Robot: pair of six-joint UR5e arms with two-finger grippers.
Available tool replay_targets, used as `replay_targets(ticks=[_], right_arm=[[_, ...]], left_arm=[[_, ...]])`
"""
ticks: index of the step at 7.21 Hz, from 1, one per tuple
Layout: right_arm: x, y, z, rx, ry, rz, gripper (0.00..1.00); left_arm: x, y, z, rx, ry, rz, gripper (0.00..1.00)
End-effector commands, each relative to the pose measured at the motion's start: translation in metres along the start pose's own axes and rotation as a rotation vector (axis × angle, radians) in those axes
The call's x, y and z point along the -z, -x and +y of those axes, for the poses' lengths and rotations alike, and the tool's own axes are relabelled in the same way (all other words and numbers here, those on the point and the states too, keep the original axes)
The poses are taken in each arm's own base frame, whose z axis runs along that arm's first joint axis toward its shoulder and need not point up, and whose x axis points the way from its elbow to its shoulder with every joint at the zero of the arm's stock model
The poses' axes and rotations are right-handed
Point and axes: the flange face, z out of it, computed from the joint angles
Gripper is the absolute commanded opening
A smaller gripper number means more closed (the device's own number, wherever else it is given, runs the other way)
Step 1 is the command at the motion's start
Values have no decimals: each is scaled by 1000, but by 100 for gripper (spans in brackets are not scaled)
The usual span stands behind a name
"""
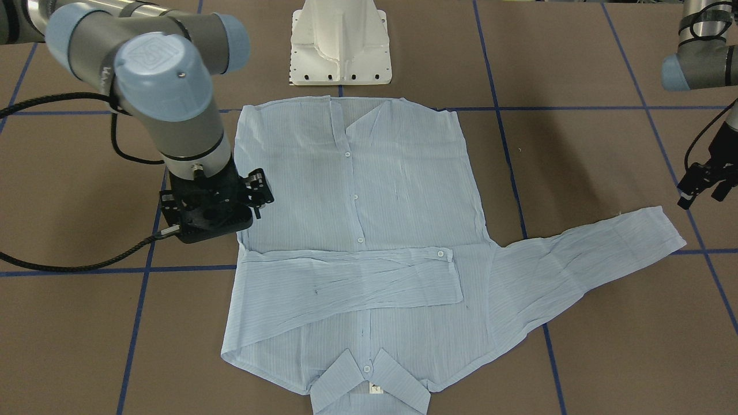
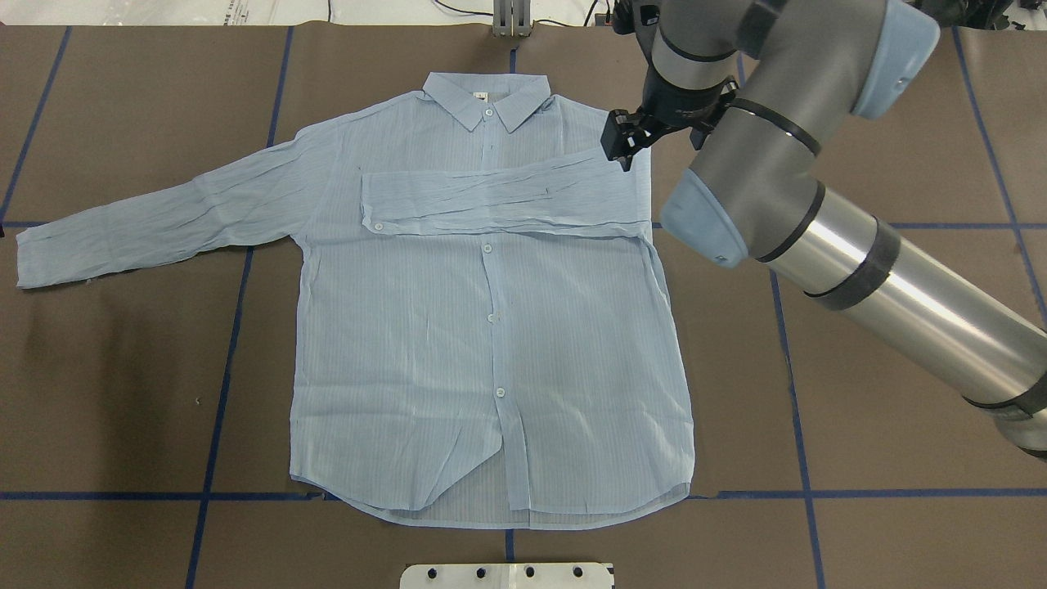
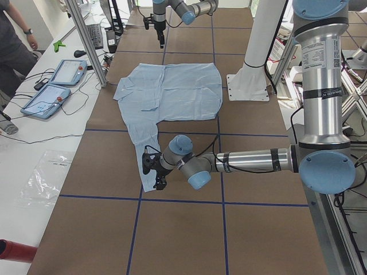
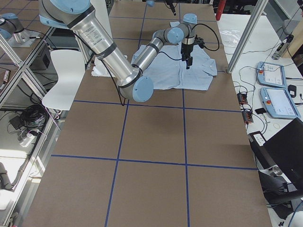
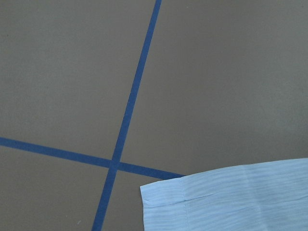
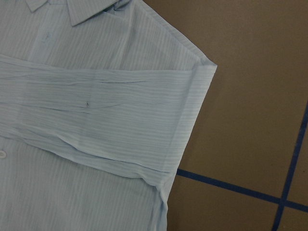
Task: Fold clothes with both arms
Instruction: 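Raise the right gripper away while the left gripper grasps the other sleeve cuff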
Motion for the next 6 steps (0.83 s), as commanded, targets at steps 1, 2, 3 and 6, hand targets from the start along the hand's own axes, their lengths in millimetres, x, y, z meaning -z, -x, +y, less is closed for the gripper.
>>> replay_targets(ticks=[1, 2, 3, 6], right_arm=[[-4, -25, 19, 7, 17, -26, 100], [-6, -26, 22, 7, 17, -25, 100], [-5, -26, 22, -2, 16, -25, 100], [0, -23, 25, 1, 7, -32, 100]], left_arm=[[-24, -5, 19, 0, 9, -43, 94], [-32, -4, 22, -4, 19, -51, 90], [-41, -4, 25, -10, 32, -59, 88], [-65, -6, 25, -16, 52, -79, 81]])
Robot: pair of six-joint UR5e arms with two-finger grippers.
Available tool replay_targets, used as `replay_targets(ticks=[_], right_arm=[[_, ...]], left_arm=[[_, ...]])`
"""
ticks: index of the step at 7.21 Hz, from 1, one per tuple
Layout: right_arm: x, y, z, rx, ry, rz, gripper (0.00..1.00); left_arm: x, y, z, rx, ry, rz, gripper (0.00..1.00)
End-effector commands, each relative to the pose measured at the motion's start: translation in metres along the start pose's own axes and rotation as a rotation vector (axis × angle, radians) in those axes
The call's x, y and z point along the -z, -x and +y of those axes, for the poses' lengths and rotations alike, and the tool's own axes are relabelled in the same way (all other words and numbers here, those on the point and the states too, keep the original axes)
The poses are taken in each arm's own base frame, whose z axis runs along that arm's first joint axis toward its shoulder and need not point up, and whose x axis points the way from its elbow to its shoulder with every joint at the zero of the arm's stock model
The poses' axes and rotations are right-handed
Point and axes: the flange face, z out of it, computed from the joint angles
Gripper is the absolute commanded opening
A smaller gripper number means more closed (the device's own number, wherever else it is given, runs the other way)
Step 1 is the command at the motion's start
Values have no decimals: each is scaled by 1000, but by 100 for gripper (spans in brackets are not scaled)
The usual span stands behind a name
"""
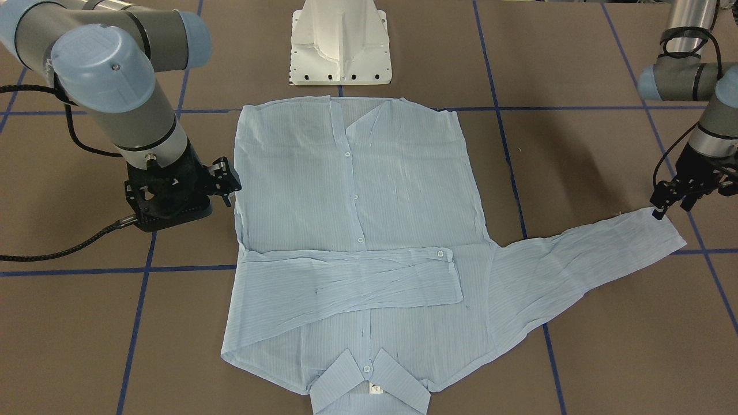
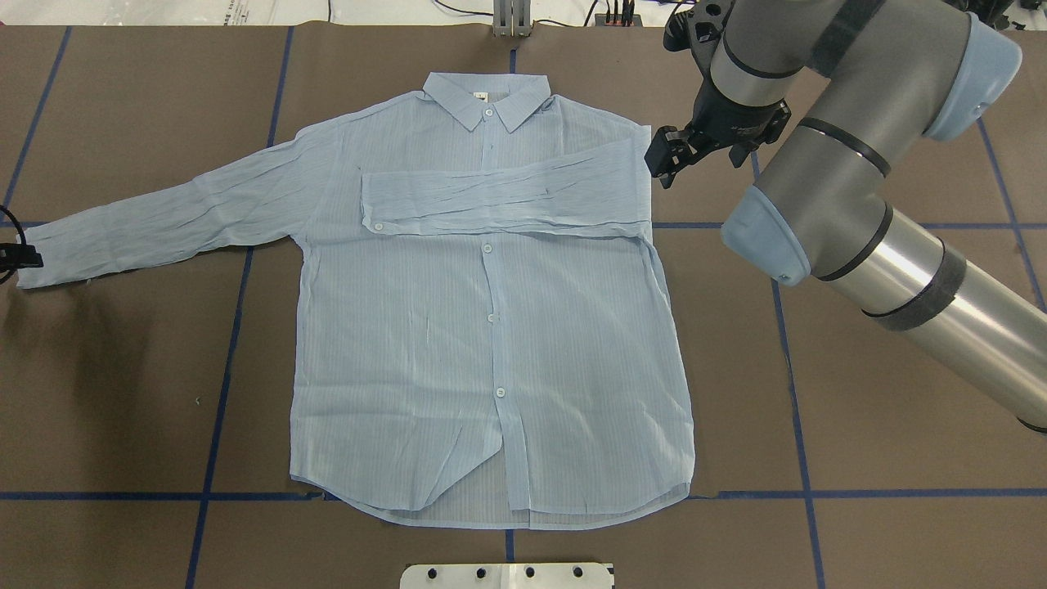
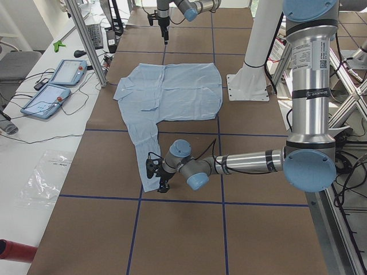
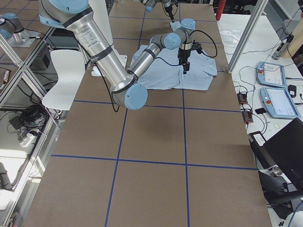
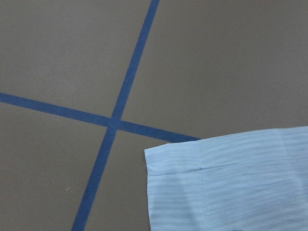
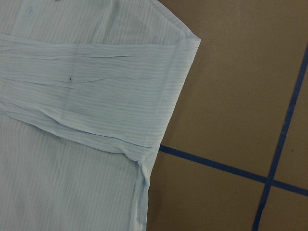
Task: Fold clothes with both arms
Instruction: 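Raise the right gripper away while the left gripper grasps the other sleeve cuff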
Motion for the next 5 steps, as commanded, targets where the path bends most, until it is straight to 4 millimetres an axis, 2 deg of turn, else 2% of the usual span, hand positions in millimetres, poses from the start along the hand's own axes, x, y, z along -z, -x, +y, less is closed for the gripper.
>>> replay_targets(ticks=[1, 4, 5], right_arm=[[3, 2, 2, 2, -6, -4, 100], [4, 1, 4, 4, -9, -4, 100], [4, 0, 4, 3, -8, -4, 100]], left_arm=[[-10, 1, -1, 0, 8, -11, 74], [-10, 1, 0, 0, 10, -12, 58], [-10, 1, 0, 0, 10, -12, 55]])
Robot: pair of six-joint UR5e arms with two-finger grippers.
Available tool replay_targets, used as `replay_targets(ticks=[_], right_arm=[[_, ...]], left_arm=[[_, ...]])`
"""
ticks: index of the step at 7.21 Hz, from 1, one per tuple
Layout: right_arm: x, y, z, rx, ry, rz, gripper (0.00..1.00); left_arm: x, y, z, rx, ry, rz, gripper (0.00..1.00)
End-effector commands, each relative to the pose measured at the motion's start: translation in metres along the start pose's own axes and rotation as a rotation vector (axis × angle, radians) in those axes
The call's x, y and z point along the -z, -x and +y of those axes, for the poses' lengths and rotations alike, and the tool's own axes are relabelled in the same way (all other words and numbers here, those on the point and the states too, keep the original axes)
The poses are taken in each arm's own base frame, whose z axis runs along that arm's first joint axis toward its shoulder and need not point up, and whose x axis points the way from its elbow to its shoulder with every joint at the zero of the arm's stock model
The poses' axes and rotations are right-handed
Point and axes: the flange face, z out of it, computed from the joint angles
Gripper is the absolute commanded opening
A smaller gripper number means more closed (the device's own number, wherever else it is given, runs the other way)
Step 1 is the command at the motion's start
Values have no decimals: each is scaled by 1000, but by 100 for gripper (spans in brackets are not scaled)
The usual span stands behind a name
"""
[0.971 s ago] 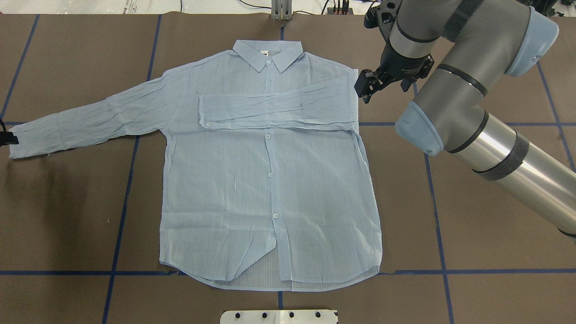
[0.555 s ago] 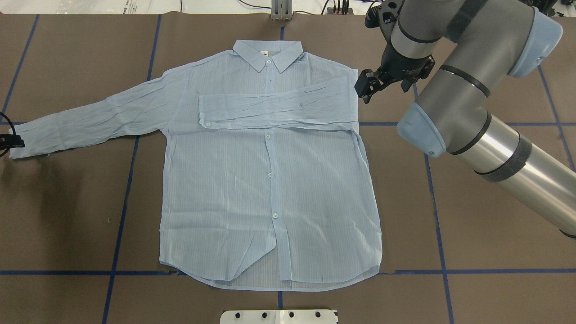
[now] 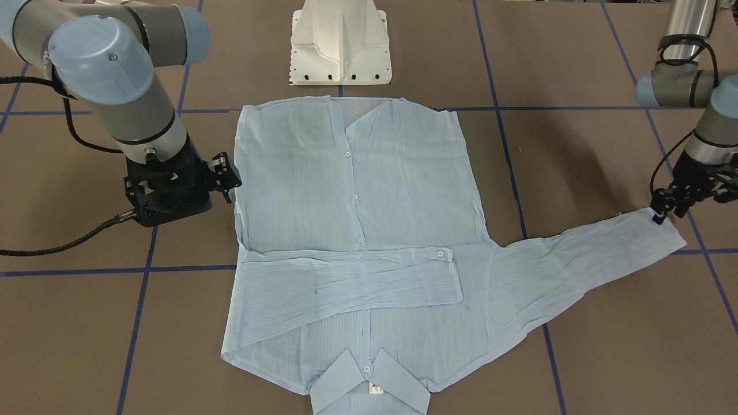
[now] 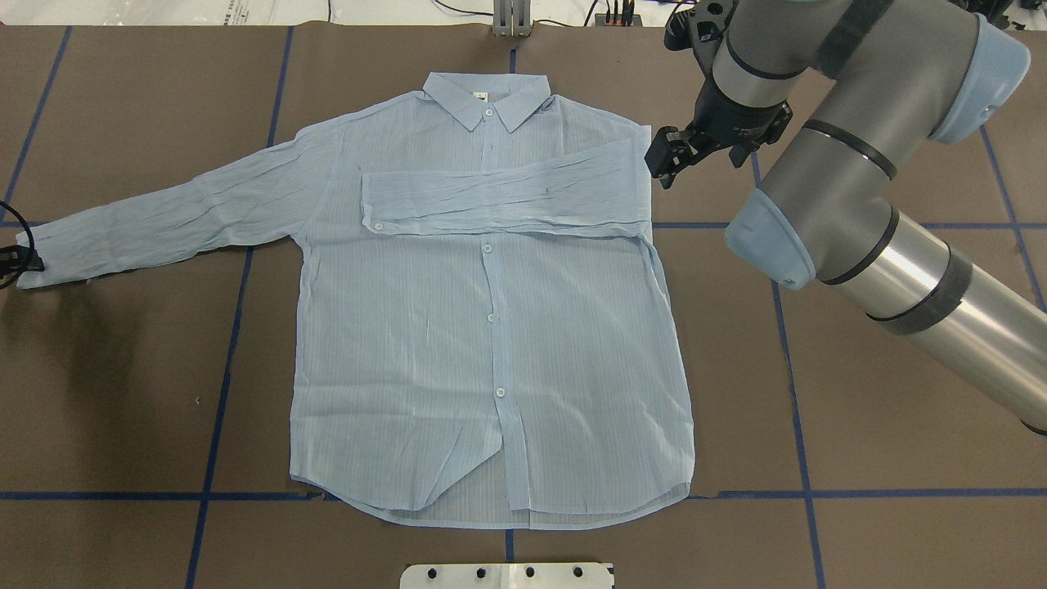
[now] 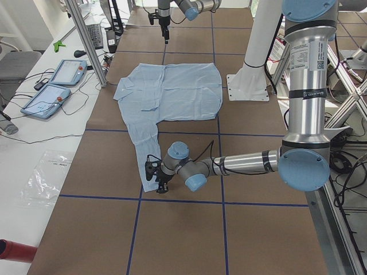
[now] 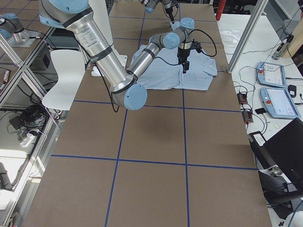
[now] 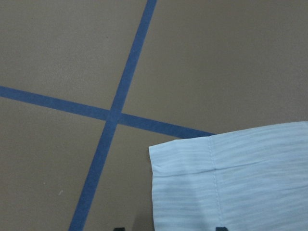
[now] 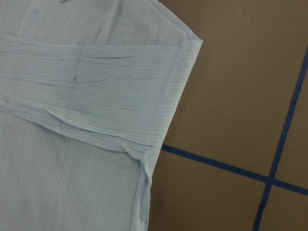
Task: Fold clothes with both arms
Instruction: 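Raise the right gripper away while the left gripper grasps the other sleeve cuff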
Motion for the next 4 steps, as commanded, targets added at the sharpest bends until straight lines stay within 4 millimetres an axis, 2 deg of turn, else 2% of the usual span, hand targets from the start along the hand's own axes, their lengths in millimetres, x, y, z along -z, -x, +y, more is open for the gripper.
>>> replay_targets(ticks=[1, 4], right_arm=[[-2, -2, 1, -3, 4, 3, 100], [-3, -6, 3, -4, 4, 6, 100]], left_arm=[[-1, 0, 1, -1, 2, -1, 52], [-2, -3, 3, -5, 7, 1, 36]])
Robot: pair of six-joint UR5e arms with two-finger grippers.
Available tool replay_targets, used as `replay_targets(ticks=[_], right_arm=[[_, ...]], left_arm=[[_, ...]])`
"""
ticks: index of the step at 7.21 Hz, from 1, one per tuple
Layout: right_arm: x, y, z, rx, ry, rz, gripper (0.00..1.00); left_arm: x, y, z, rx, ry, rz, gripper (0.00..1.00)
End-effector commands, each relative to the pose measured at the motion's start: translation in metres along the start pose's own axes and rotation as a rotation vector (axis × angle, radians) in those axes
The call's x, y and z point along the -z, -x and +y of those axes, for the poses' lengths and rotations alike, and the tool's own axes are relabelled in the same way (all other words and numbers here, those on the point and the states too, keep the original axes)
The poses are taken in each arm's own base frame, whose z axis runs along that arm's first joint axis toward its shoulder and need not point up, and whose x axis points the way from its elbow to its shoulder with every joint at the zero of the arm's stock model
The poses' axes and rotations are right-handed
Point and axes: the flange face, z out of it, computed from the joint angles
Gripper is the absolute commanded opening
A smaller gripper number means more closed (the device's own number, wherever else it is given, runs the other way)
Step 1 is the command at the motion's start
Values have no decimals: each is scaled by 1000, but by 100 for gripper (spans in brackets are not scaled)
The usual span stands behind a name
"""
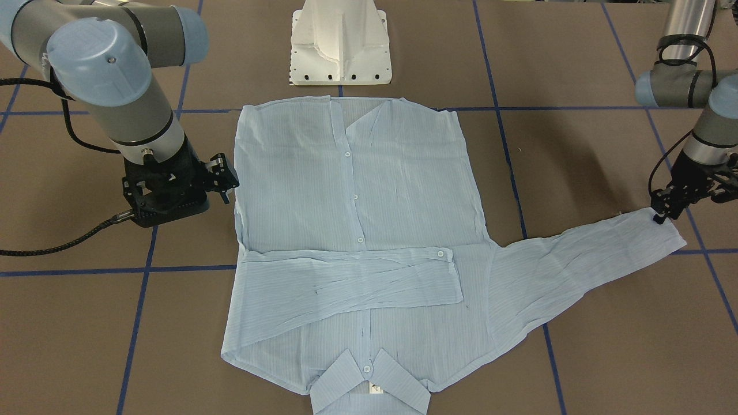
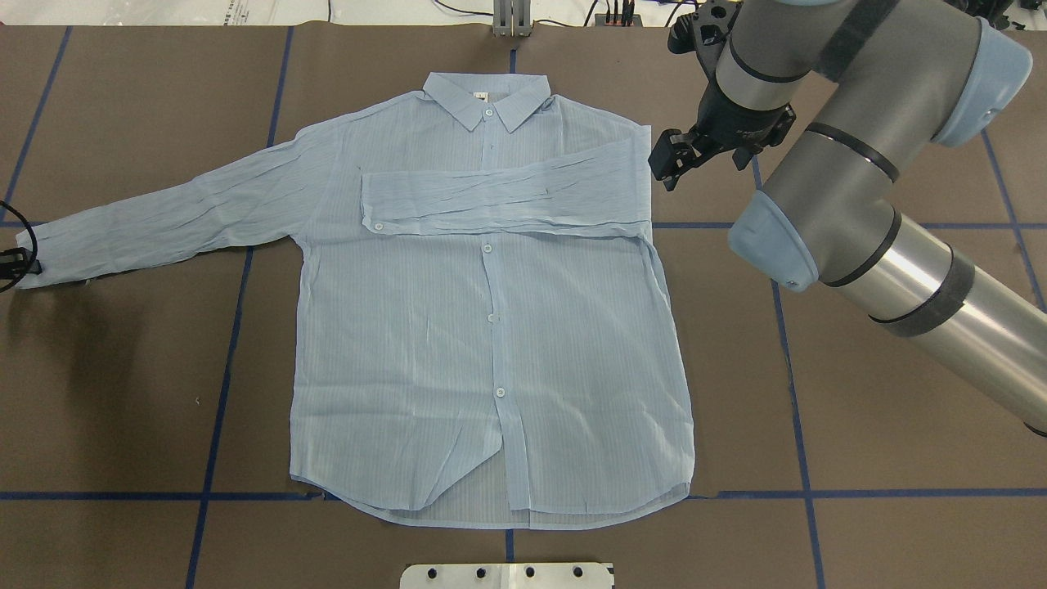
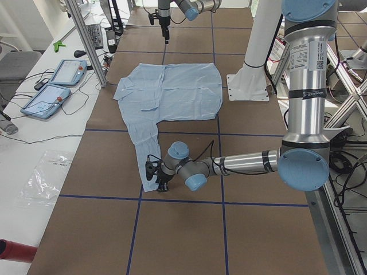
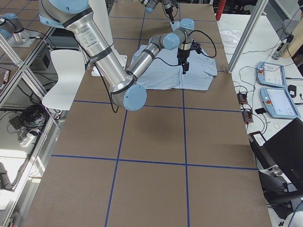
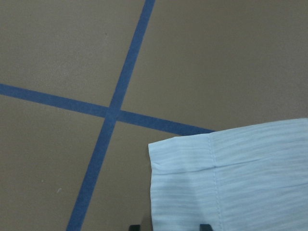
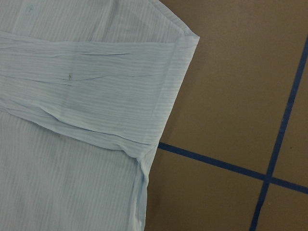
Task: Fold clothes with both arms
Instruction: 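Raise the right gripper away while the left gripper grasps the other sleeve cuff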
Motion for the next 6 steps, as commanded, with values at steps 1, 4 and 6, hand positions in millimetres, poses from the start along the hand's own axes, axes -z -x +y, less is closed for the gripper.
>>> replay_targets(ticks=[1, 4, 6], right_arm=[[0, -4, 5, 0, 1, 0, 100], [-1, -8, 8, -1, 2, 2, 100], [-1, -17, 16, -3, 2, 3, 100]], left_arm=[[0, -1, 1, -1, 1, 1, 29], [8, -8, -1, -8, -8, 18, 0], [35, -34, -10, -23, -23, 37, 0]])
